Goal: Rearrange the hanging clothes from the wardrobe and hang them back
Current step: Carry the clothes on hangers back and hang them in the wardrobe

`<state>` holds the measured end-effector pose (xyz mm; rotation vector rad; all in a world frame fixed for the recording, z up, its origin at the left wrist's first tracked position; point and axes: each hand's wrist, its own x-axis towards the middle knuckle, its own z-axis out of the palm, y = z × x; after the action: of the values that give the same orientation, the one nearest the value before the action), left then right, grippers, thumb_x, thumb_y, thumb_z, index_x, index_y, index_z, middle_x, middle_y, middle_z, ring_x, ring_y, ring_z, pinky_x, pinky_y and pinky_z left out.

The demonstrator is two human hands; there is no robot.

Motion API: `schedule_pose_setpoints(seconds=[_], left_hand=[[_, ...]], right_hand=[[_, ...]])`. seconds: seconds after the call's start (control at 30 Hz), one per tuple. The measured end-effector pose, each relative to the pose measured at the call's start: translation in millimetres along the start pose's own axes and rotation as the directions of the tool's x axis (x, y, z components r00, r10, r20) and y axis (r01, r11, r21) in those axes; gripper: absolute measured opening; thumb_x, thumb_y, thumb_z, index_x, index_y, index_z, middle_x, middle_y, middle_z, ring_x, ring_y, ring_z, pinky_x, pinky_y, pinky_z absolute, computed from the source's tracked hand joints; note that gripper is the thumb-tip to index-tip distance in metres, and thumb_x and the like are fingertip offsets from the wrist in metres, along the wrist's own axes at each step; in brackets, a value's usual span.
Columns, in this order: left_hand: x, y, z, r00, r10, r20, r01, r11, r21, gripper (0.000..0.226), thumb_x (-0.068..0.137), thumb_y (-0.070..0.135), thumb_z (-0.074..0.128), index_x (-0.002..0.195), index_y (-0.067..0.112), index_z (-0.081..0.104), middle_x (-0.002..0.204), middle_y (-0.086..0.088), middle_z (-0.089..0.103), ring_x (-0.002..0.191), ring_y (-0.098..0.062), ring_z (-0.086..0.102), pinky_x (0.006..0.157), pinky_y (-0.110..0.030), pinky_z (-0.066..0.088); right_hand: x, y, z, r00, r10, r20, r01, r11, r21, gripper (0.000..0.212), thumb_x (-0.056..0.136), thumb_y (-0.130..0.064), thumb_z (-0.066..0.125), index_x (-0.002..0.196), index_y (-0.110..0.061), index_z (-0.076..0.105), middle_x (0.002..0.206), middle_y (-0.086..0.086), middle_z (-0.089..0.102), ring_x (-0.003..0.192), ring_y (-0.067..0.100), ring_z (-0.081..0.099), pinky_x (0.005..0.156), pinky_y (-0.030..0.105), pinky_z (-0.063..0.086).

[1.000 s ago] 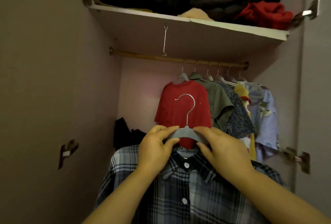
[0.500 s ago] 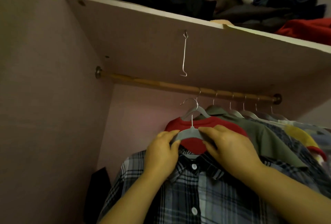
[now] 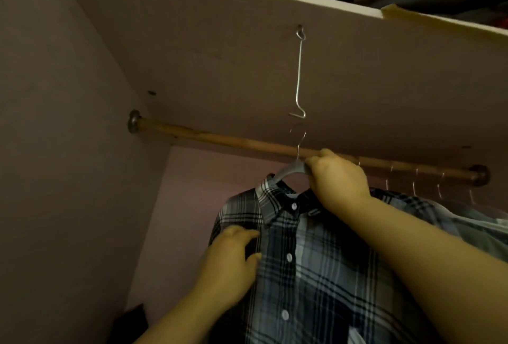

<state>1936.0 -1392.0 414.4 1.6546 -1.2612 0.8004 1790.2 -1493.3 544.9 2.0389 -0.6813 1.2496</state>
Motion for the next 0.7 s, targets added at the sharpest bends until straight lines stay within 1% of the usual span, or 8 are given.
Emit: schedule_pose_setpoints(seconds=[0.1,0.23,0.4,0.47,0.5,0.57,0.63,0.7], left_hand=[[-2.2,-14.1,7.5,0.999,-0.021,0.030,0.021,1.000,0.003,0.043,0.092,0.031,0.054,0.134,0.029,0.045,0.135,0.010,0.041,0.122,-0.006,0.042,0.094,-0.009,0.028],[-16.5,-33.2,20.1,0.994,-0.068,0.089,0.064,0.997,0.052,0.044,0.091,0.034,0.055,0.134,0.034,0.044,0.135,0.013,0.040,0.121,-0.003,0.042,0.095,-0.008,0.027],[-36.9,-46.5,32.0,0.982,-0.109,0.155,0.098,0.992,0.083,0.045,0.090,0.035,0.056,0.134,0.035,0.043,0.138,0.013,0.037,0.124,-0.001,0.038,0.097,-0.005,0.022],[-43.9,-47.2,31.6,0.984,-0.114,0.136,0.107,0.992,0.060,0.046,0.091,0.032,0.056,0.135,0.031,0.042,0.138,0.011,0.039,0.123,-0.002,0.039,0.100,-0.008,0.024],[-47.9,-46.4,30.1,0.984,-0.124,0.126,0.119,0.992,0.045,0.047,0.091,0.030,0.056,0.136,0.029,0.042,0.138,0.010,0.040,0.123,-0.004,0.040,0.103,-0.012,0.028],[-56.8,-43.9,26.0,0.981,-0.153,0.119,0.148,0.988,0.045,0.050,0.091,0.029,0.056,0.138,0.026,0.039,0.139,0.007,0.040,0.124,-0.007,0.040,0.105,-0.021,0.034],[-67.4,-41.9,21.2,0.974,-0.181,0.136,0.170,0.981,0.089,0.054,0.092,0.031,0.055,0.141,0.025,0.034,0.142,0.005,0.038,0.126,-0.010,0.038,0.106,-0.025,0.034],[-81.0,-39.7,16.6,0.960,-0.219,0.172,0.194,0.969,0.152,0.058,0.092,0.034,0.055,0.143,0.024,0.030,0.143,0.003,0.036,0.128,-0.013,0.036,0.104,-0.025,0.035]], right_hand=[[14.0,-6.0,11.3,0.999,0.048,0.025,-0.049,0.998,0.034,0.019,0.088,0.003,0.052,0.098,-0.010,0.060,0.102,0.009,0.049,0.068,0.027,0.047,0.045,0.029,0.028],[1.5,-23.3,39.2,0.994,0.023,0.111,-0.030,0.997,0.069,0.026,0.085,0.005,0.053,0.106,-0.010,0.058,0.107,0.009,0.051,0.089,0.029,0.059,0.057,0.031,0.038],[-12.6,-36.4,54.3,0.998,0.022,0.057,-0.025,0.998,0.052,0.037,0.088,-0.002,0.049,0.124,-0.011,0.048,0.114,0.009,0.051,0.100,0.028,0.055,0.057,0.032,0.036],[-20.9,-38.0,55.9,0.998,-0.004,0.062,0.000,0.998,0.057,0.045,0.090,-0.009,0.048,0.134,-0.013,0.039,0.124,0.011,0.048,0.111,0.028,0.049,0.067,0.033,0.037],[-28.4,-39.4,57.1,0.997,-0.030,0.074,0.025,0.998,0.059,0.049,0.091,-0.015,0.048,0.139,-0.015,0.036,0.134,0.013,0.042,0.120,0.030,0.043,0.079,0.034,0.037],[-50.0,-44.3,59.1,0.989,-0.088,0.119,0.078,0.994,0.081,0.055,0.093,-0.023,0.048,0.145,-0.023,0.030,0.153,0.012,0.021,0.138,0.030,0.020,0.110,0.041,0.020],[-77.1,-51.9,59.6,0.976,-0.146,0.163,0.126,0.984,0.128,0.058,0.094,-0.026,0.048,0.146,-0.028,0.026,0.157,0.007,0.011,0.144,0.030,0.004,0.116,0.047,0.001],[-108.4,-60.8,59.3,0.960,-0.185,0.208,0.144,0.969,0.199,0.055,0.095,-0.028,0.047,0.146,-0.028,0.026,0.155,0.002,0.017,0.143,0.025,0.007,0.116,0.046,0.000]])
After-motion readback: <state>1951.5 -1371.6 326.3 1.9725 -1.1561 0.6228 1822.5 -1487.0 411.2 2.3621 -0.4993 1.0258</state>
